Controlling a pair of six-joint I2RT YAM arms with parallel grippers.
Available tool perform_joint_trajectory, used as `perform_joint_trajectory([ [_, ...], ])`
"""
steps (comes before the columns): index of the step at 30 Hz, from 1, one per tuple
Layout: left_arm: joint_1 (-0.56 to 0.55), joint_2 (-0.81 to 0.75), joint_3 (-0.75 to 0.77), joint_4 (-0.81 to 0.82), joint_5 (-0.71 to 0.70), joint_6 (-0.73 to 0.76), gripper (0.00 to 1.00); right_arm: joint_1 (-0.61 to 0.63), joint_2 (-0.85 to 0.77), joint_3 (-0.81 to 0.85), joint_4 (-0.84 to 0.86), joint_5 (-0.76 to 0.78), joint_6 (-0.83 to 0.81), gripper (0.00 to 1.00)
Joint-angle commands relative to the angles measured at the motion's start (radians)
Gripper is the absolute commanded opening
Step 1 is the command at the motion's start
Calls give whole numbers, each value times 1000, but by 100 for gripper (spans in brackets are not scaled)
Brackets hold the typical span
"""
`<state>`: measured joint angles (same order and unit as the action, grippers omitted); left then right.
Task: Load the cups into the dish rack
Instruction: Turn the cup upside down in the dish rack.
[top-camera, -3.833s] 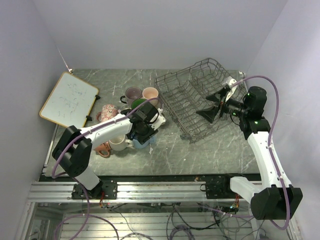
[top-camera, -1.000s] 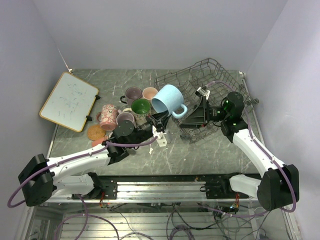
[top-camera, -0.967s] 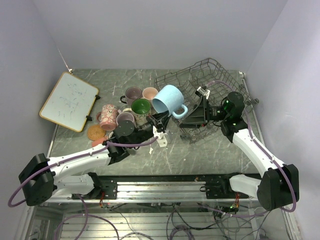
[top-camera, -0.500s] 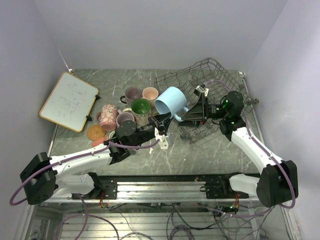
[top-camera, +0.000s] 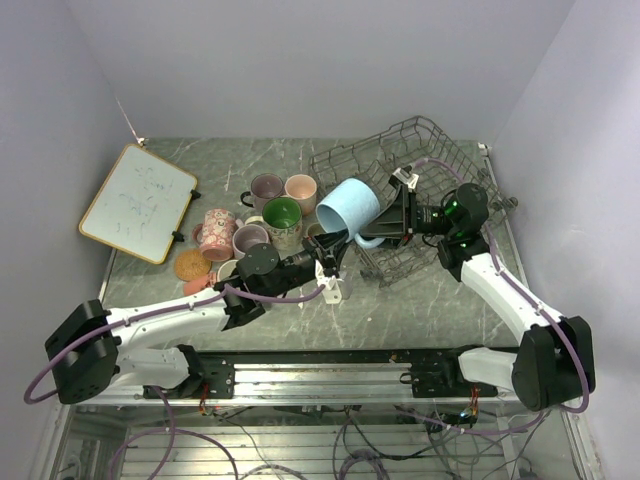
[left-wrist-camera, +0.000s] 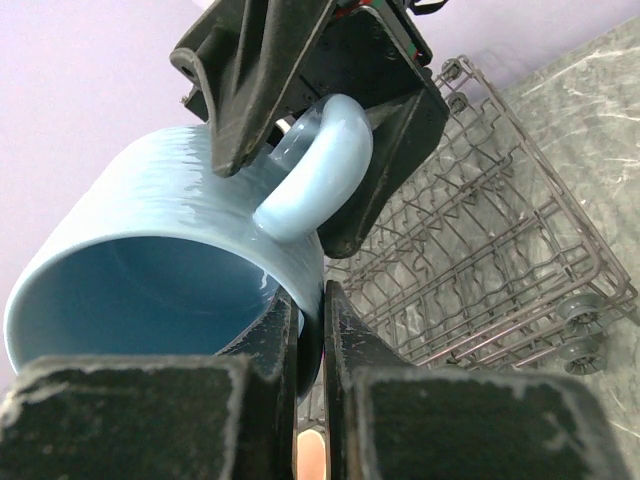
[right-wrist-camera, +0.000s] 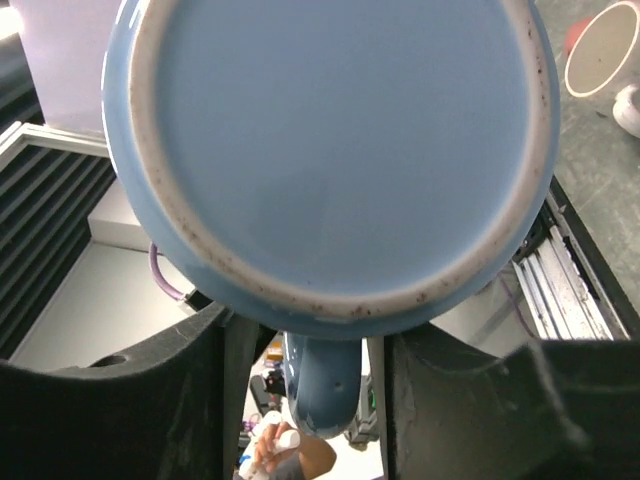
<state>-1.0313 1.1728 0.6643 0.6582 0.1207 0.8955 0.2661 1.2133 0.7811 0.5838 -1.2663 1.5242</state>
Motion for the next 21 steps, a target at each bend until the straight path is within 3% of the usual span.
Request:
perform_joint_trajectory([
  [1, -13, -9, 17, 209, 22, 33, 7, 6, 7, -17, 60, 10, 45, 40],
  [8, -13, 1, 23, 197, 39, 20, 7, 6, -12, -41, 44, 23, 28, 0],
  [13, -13, -13, 15, 173, 57, -36, 9, -15, -41, -82, 155, 38, 102, 0],
  [17, -13, -41, -22, 166, 69, -106, 34, -68, -49, -127, 260, 54, 157, 0],
  [21, -14, -64, -62, 180, 50, -199, 47, -104, -59, -158, 317, 66, 183, 0],
])
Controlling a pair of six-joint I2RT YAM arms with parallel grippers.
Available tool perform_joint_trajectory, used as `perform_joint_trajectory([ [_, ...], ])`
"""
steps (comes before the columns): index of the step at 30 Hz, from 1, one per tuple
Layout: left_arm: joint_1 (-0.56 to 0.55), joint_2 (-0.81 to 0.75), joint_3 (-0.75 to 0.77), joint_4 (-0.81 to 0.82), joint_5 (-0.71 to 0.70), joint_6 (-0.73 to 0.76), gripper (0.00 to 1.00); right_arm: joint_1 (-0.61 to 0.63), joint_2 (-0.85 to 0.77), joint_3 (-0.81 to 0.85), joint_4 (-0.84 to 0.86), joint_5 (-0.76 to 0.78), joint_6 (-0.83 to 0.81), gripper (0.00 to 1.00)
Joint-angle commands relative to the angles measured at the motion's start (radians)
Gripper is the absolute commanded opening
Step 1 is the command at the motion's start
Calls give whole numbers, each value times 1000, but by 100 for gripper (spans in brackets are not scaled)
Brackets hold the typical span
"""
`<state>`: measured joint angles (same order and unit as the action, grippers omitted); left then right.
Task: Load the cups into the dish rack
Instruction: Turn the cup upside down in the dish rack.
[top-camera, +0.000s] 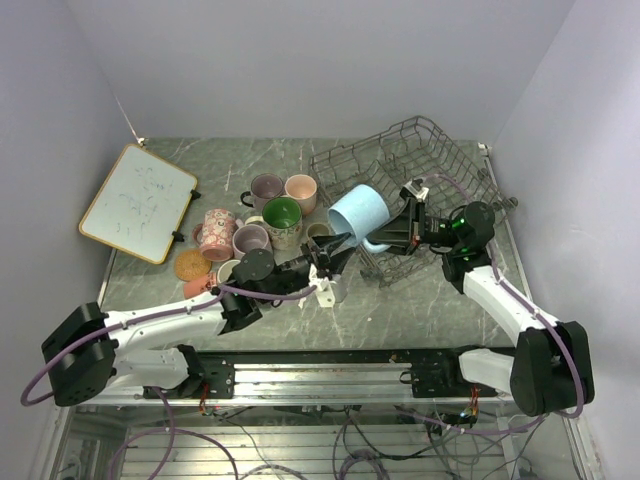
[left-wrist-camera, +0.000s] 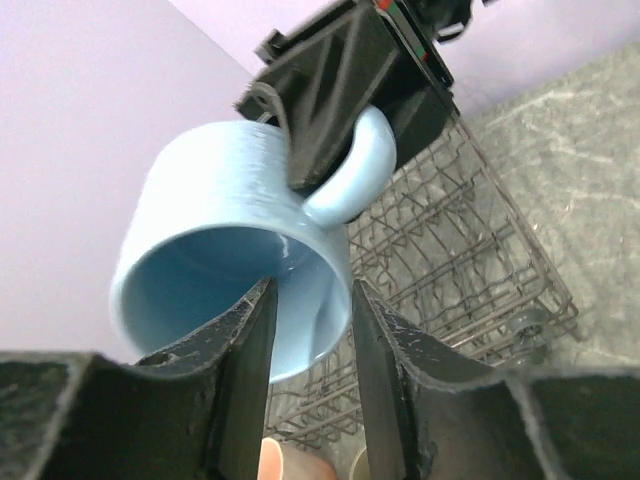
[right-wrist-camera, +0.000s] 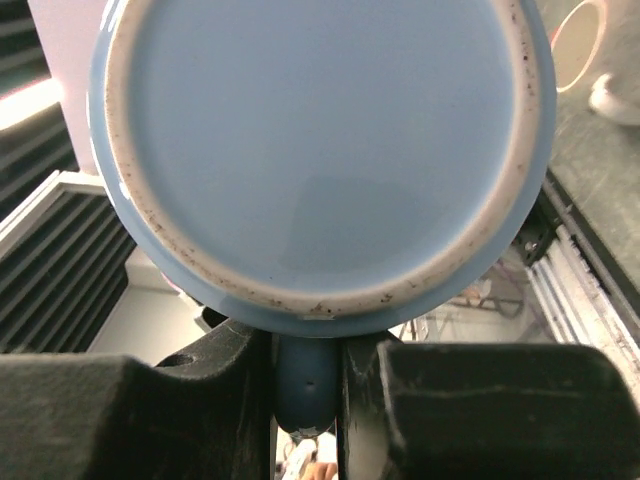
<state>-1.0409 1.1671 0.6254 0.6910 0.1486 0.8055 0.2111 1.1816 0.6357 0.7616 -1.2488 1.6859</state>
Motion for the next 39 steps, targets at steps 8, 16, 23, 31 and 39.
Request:
perform_joint_trajectory([
  [8, -4, -118, -58, 113, -1, -379, 59, -131, -29, -58, 199, 76, 35, 0],
  [16, 141, -173, 86, -285, 11, -864, 65, -253, 39, -13, 219, 85, -125, 0],
  [23, 531, -107, 238, -459, 342, -1179, 73, -338, 229, 117, 204, 94, -322, 0],
  [31, 645, -64, 434, -934, 225, -916, 96, -396, 382, 355, -103, 265, -759, 0],
  [39, 647, -170, 322, -1030, 13, -804, 94, -403, 520, 617, -387, 526, -1264, 0],
])
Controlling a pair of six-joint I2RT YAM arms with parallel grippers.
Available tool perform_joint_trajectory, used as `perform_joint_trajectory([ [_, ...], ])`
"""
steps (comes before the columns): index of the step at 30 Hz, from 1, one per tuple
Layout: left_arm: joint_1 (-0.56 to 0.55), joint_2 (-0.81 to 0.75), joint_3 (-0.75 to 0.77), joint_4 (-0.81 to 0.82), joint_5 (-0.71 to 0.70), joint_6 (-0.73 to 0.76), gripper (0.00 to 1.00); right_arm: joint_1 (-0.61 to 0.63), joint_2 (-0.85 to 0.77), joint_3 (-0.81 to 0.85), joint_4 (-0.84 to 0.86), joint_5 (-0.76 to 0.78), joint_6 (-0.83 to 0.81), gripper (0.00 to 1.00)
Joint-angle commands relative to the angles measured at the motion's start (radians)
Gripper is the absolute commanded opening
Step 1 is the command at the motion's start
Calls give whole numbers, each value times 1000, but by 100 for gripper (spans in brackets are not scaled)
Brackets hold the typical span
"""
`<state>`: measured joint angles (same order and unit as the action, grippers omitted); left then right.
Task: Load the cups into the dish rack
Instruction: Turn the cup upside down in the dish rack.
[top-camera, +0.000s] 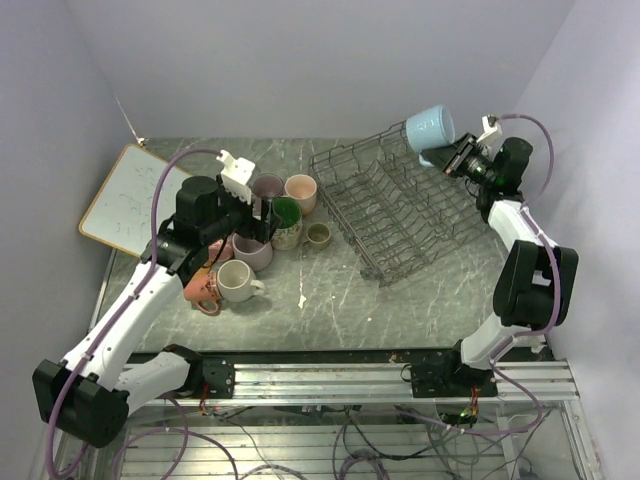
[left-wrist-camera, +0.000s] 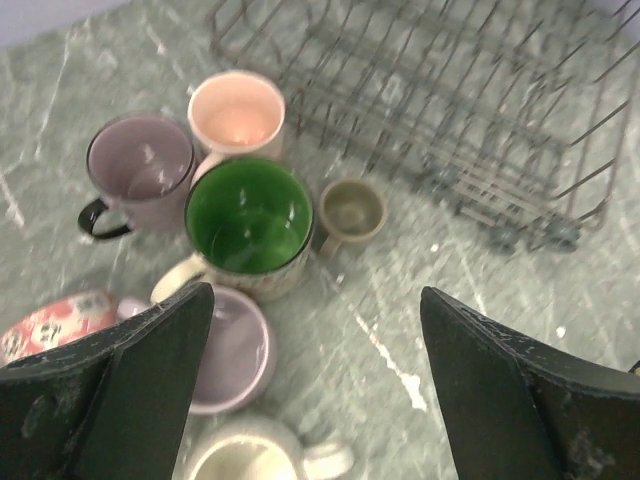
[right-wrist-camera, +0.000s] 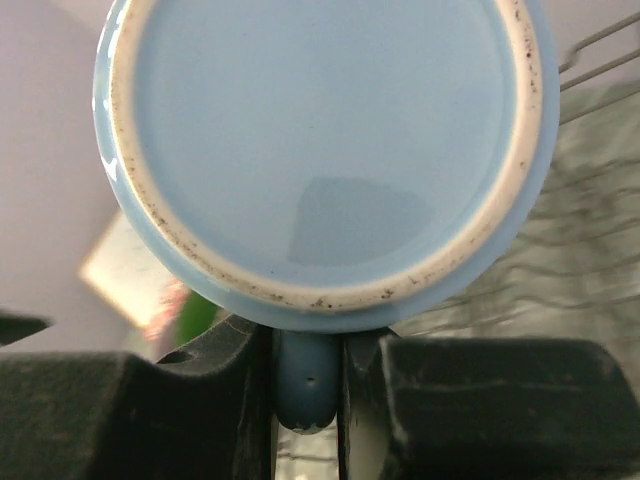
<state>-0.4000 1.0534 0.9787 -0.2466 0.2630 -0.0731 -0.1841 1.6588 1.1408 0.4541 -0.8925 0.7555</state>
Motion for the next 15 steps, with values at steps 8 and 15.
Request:
perform_joint_trajectory([
  [8, 6, -72, -32, -101, -139, 86, 91, -11, 217, 288, -174, 346, -620, 0],
  [15, 6, -77, -31, -106, -155, 96, 91, -9, 352, 422, -245, 430, -777, 0],
])
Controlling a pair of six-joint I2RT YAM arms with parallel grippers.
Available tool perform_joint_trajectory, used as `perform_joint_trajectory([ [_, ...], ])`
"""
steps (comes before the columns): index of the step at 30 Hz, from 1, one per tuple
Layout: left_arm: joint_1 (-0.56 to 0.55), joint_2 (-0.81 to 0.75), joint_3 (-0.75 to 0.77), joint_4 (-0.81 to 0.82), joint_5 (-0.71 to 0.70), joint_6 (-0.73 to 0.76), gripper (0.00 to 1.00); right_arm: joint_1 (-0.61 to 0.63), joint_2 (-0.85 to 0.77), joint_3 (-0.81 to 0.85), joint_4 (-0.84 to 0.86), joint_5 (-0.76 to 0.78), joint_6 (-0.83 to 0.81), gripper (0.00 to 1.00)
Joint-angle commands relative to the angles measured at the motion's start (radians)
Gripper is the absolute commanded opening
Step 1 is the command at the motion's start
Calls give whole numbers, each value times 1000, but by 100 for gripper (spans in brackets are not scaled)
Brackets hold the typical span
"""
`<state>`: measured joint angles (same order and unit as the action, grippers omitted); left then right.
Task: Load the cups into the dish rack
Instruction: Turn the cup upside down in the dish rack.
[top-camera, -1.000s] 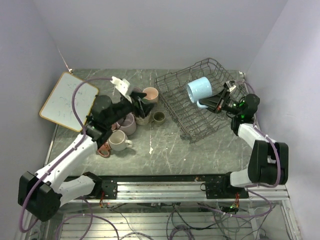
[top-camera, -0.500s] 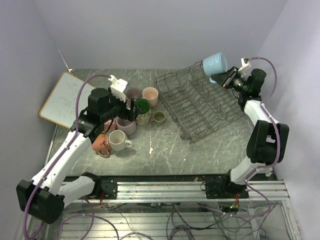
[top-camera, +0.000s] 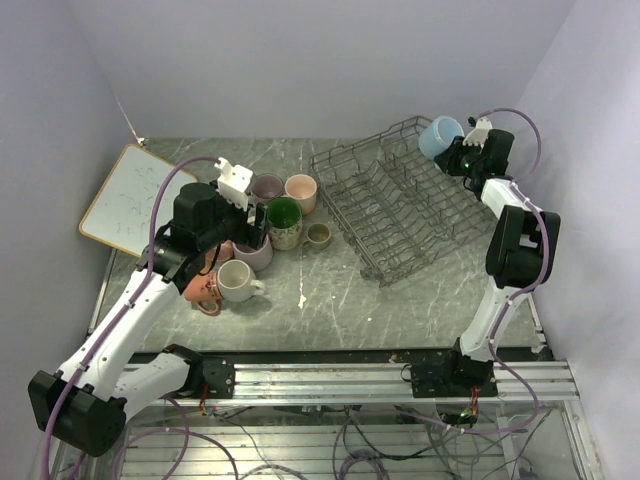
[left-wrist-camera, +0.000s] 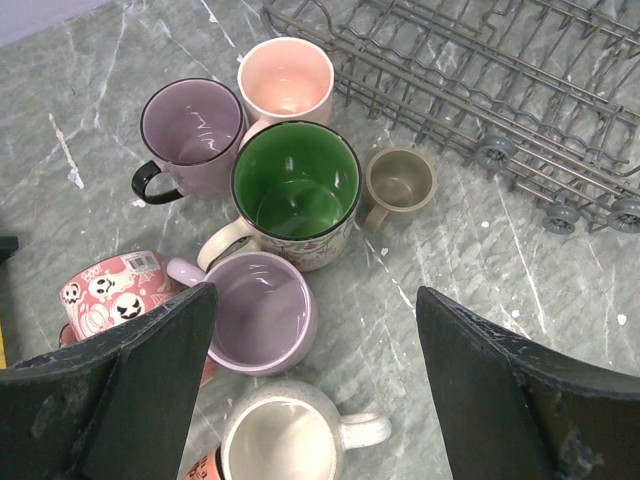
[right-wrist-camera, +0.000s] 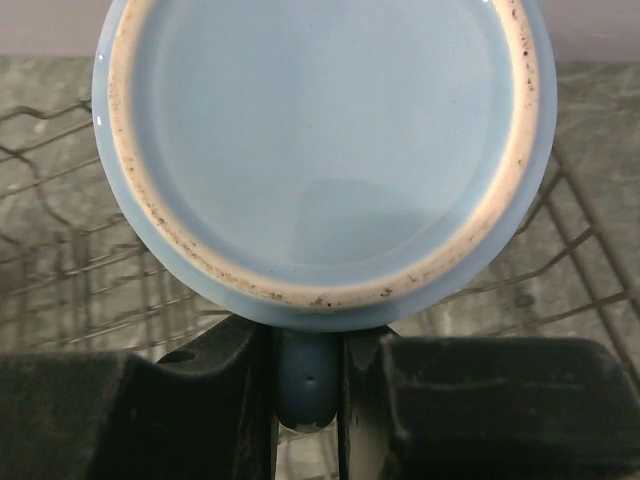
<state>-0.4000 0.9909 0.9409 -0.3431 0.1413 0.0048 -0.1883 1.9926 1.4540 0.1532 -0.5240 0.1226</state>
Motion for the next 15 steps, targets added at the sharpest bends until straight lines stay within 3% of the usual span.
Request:
perform_joint_trajectory([
  [1, 6, -15, 6, -9, -36, 20, 90, -5, 37, 123, 48, 62, -151, 0],
  [15, 6, -4, 5, -14, -68, 27, 90, 29, 238, 295, -3, 93, -203, 0],
])
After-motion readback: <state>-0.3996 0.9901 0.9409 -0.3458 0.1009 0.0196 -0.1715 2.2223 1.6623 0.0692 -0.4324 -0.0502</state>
